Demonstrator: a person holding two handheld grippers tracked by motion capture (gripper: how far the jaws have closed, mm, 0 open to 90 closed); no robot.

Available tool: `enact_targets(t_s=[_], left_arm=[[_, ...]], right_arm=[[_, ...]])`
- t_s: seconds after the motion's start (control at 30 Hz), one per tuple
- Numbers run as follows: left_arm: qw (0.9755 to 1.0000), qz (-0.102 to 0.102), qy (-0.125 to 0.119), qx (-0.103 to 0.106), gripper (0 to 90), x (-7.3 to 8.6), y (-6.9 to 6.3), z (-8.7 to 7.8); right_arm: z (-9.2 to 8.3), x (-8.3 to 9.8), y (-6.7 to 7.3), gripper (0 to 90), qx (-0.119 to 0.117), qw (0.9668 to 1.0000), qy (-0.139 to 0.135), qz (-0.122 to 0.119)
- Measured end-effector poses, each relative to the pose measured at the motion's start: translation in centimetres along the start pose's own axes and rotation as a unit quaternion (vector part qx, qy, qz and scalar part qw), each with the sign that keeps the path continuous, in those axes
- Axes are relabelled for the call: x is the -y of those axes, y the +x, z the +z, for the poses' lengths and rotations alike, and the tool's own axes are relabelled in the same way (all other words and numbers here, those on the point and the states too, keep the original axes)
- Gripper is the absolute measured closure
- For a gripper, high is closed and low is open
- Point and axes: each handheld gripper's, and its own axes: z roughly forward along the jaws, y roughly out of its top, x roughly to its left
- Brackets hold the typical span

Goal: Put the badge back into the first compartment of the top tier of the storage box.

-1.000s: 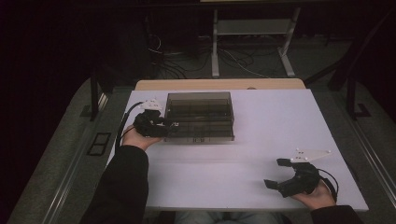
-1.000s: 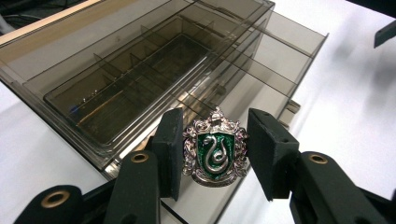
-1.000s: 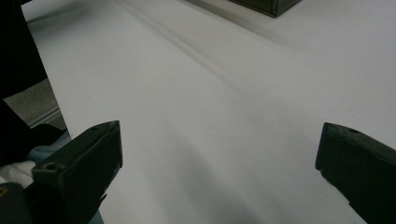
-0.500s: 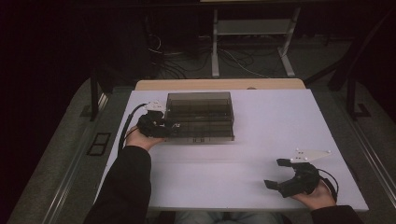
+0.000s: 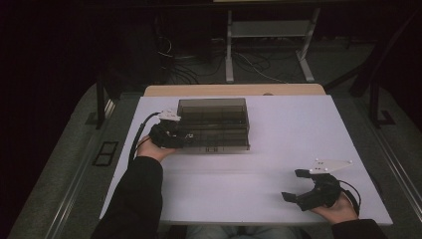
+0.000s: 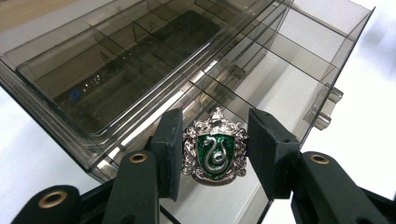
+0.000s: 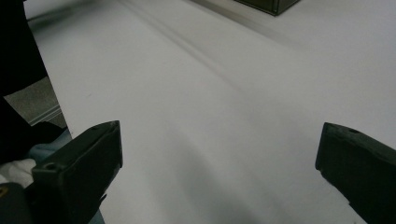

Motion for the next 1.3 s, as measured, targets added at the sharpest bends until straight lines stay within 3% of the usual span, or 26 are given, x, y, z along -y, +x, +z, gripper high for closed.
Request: enact_targets(t_s=[0.3, 0.43, 0.57, 0.7, 0.93, 1.17, 1.3], left_arm=[[0.9996, -0.016, -0.012, 0.019, 48.3, 0.0, 0.2, -0.4], [0.9988, -0.028, -0.031, 0.024, 43.9, 0.1, 0.4, -1.2], [0.9972, -0.045, -0.06, 0.01, 31.4, 0.0, 0.3, -2.1], [0.9953, -0.065, -0.07, 0.015, 23.1, 0.1, 0.5, -2.7], [0.9942, -0.071, -0.08, 0.013, 13.9, 0.8, 0.4, -3.4], [0.9931, -0.077, -0.089, -0.005, 1.0, 1.4, -0.2, -4.0], [0.992, -0.078, -0.098, -0.013, 0.0, 1.7, -0.5, -4.3]], right_arm=[[0.0, 0.0, 0.0, 0.3, 0.001, 1.0, 0.0, 0.001], [0.0, 0.0, 0.0, 0.3, 0.002, 1.0, -0.001, 0.001], [0.0, 0.0, 0.0, 0.4, 0.002, 1.0, -0.001, 0.001], [-0.1, 0.0, 0.1, 0.3, 0.003, 1.0, -0.002, 0.002], [0.0, 0.0, 0.1, 0.4, 0.003, 1.0, -0.002, 0.001], [-0.1, 0.0, 0.1, 0.4, 0.003, 1.0, -0.003, 0.001], [-0.1, 0.0, 0.1, 0.3, 0.002, 1.0, -0.003, 0.001]])
